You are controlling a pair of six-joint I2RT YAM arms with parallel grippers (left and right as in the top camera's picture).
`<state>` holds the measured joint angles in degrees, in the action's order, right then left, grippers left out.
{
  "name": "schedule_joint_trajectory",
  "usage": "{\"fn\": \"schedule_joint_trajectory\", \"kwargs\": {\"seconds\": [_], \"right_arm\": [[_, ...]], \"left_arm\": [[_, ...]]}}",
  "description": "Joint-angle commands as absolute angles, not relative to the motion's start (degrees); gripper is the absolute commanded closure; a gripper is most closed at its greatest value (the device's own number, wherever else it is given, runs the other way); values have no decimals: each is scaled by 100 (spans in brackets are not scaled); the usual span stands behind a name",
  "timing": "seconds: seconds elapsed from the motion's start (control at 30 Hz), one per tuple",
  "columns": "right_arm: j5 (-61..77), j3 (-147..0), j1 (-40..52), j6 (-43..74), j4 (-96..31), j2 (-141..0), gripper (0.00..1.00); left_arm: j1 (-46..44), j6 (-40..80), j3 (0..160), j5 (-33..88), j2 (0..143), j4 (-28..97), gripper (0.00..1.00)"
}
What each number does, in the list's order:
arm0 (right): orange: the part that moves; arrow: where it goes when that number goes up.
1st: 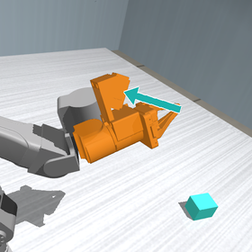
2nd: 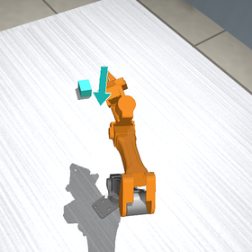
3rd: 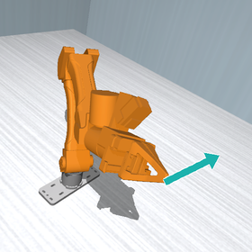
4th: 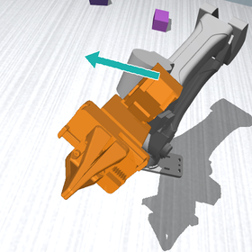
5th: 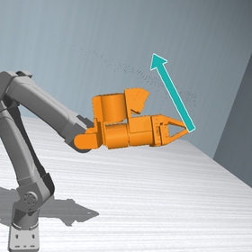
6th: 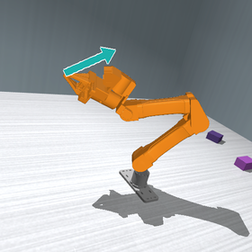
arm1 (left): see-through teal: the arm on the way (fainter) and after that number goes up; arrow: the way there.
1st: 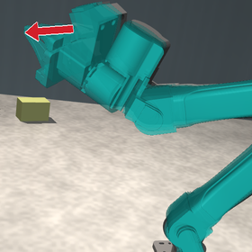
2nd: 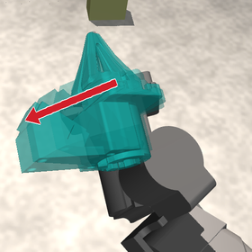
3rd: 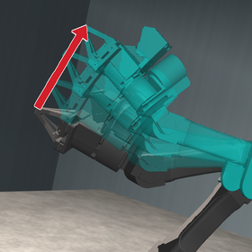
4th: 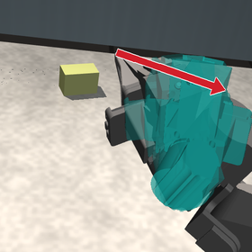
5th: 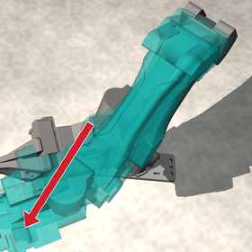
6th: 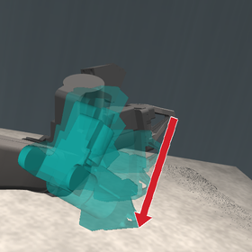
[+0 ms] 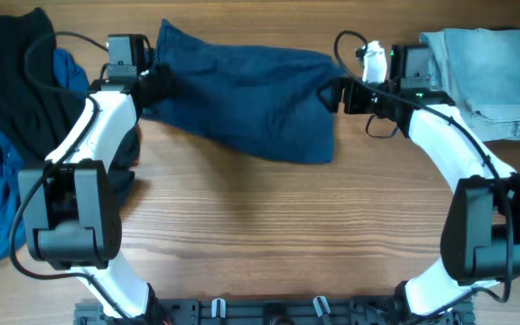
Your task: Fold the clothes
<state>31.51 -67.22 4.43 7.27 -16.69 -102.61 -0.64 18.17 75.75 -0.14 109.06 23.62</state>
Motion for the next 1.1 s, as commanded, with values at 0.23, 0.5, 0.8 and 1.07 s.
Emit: {"fn": "schedule_joint_trajectory", "kwargs": {"seconds": [0.23,0.5,0.8,1.07], "right_arm": [[4388,-6716,722,755,-921,-10669,24],[4185,-6716,1055,687,-821,-11306,29],[3503,-6711,1184,659,-1116,-11308,28],[3074,-6711,1184,661,-1288,-11306,28]], "left_arm": [[346,1044,8735,1203,10379,3286,0],[954,467,8739,2167,11024,2259,0],[950,294,8739,2292,12254,1400,0],[954,21,8739,2244,12733,1369,1]]}}
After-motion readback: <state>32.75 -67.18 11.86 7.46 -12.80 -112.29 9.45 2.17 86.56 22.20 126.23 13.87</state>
